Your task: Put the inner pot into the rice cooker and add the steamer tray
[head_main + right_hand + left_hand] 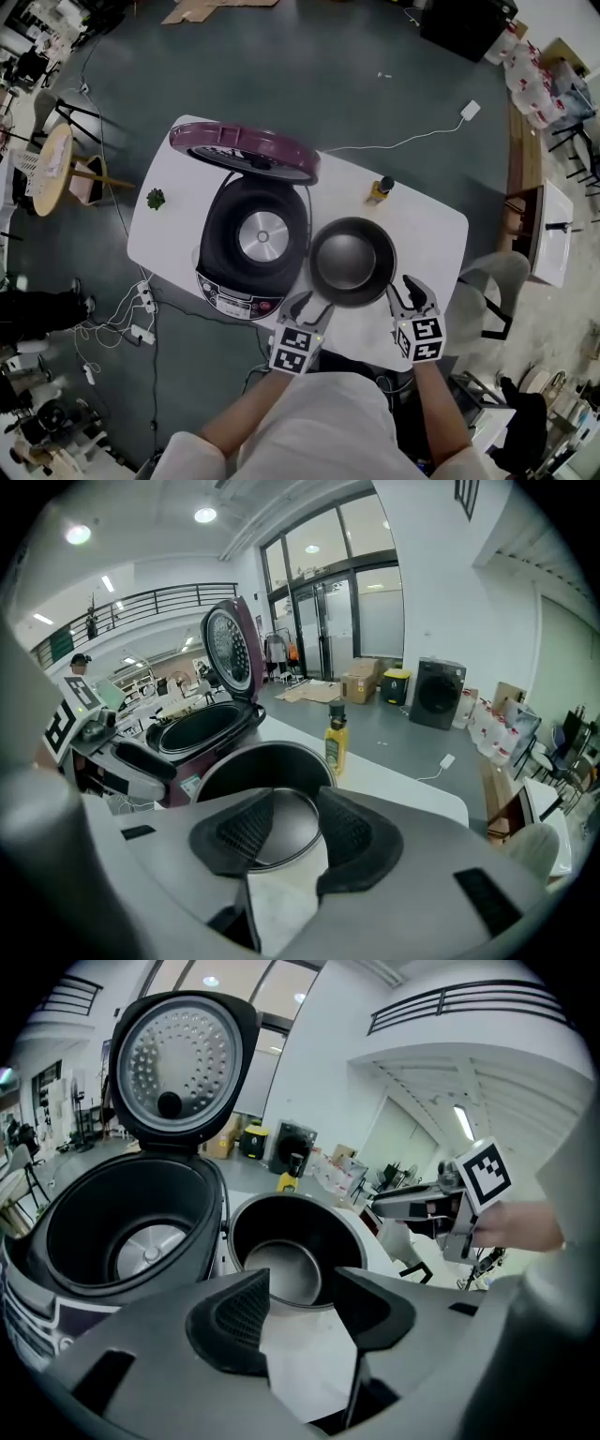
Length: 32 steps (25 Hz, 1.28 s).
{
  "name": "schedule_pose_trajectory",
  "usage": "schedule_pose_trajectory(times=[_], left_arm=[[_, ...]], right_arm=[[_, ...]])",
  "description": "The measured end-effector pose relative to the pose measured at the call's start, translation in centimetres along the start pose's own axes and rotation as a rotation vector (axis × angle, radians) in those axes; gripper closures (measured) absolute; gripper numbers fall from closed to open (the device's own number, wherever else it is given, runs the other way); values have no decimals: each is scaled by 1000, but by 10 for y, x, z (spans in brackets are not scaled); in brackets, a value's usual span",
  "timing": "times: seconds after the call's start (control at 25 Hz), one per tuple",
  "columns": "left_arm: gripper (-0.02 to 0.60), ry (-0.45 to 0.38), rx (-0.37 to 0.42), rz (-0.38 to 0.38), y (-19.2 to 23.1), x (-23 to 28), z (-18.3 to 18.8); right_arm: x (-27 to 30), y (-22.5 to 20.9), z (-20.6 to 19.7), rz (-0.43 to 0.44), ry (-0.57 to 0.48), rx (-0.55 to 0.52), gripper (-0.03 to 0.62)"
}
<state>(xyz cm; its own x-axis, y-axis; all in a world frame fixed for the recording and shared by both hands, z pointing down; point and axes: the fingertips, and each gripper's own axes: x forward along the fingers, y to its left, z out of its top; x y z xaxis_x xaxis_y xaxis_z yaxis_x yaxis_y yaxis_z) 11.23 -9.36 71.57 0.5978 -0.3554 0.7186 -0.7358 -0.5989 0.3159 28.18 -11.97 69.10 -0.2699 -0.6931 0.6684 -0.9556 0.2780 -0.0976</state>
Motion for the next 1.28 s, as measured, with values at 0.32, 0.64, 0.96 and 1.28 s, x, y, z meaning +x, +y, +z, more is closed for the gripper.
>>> schedule_pose_trajectory(times=[0.32, 0.64, 0.96, 1.28], left_arm=[[328, 52, -161, 77, 19, 31, -20], [318, 73, -220, 136, 31, 59, -35], [325, 87, -328, 174, 42, 81, -36], [392, 97, -374, 237, 54, 87, -35]], right_arm=[[33, -24, -18, -15, 65, -18, 416], [70, -37, -27, 7, 111, -7, 396], [110, -43, -37, 23, 193, 4, 401], [119, -46, -47, 3, 238, 0, 543]])
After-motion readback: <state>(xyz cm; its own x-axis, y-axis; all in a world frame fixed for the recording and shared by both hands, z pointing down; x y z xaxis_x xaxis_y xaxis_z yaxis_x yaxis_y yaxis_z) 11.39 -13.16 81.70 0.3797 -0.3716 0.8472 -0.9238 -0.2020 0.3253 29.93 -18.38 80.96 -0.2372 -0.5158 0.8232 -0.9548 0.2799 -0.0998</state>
